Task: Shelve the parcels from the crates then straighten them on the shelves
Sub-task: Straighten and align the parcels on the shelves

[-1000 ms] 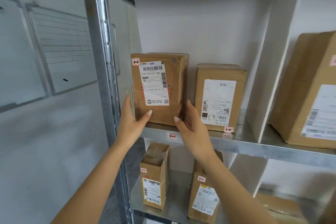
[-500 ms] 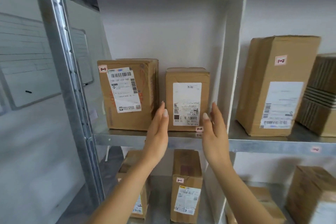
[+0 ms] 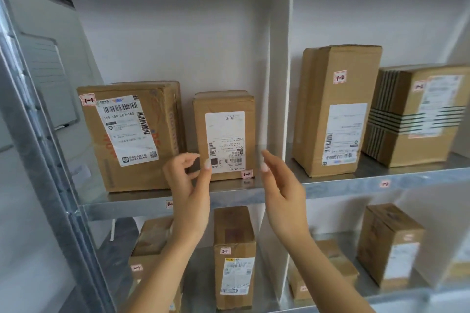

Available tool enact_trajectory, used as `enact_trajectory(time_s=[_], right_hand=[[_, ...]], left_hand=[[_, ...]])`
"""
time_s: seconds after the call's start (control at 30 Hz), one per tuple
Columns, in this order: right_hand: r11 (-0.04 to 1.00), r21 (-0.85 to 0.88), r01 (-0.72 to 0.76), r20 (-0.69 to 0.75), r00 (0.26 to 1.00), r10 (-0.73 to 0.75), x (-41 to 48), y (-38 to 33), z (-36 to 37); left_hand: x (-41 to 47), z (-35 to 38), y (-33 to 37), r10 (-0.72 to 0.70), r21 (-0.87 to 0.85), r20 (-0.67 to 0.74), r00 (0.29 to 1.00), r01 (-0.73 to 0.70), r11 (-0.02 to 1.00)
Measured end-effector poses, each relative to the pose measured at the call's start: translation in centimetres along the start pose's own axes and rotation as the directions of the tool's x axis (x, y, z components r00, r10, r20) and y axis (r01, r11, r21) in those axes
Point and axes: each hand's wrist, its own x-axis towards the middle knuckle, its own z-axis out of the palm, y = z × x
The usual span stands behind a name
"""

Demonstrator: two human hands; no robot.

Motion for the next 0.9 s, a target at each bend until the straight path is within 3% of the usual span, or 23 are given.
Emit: enact_trajectory(time_s=[0.2,0.33,0.4,0.53,0.67,0.77,0.9], right_hand=[[0.996,0.008,0.092,-0.287,0.954,-0.086,0.1,1.1,-6.6],[0.998,-0.056,0.006,-0.346,0.938,-0.025,2.5,2.7,-11.9],[0.995,-0.084,-0.055,-0.282,0.959,0.029,3.9,3.3,-14.1],[0.98,-0.13,-0.154,0.052,0.985,0.162,6.5,4.4,-17.4],[0.955,-0.291,-0.061,0.255,0.957,0.14,8.3,6.3,-18.9],[0.929,-0.37,-0.011,0.348,0.926,0.149,9.3,6.8,-19.2],[0.927,-0.376,-0.017,0.358,0.92,0.162,10.0,7.0,-19.0]], left_hand=[[-2.9,4.6,2.8,0.008,-0.149,0.237,0.972,0.028,0.988],[-5.2,9.7,5.0,0.051,-0.129,0.436,0.899,0.006,0.992],[-6.0,12.8,5.5,-0.016,-0.082,0.473,0.881,0.062,0.995],[-6.1,18.5,5.0,-0.203,-0.01,0.403,0.893,0.226,0.974],[-6.0,21.6,3.2,-0.256,0.036,0.329,0.909,0.258,0.965],[-5.9,22.3,2.8,-0.258,0.09,0.303,0.917,0.242,0.966],[-5.5,22.4,4.1,-0.295,0.053,0.314,0.902,0.294,0.954]])
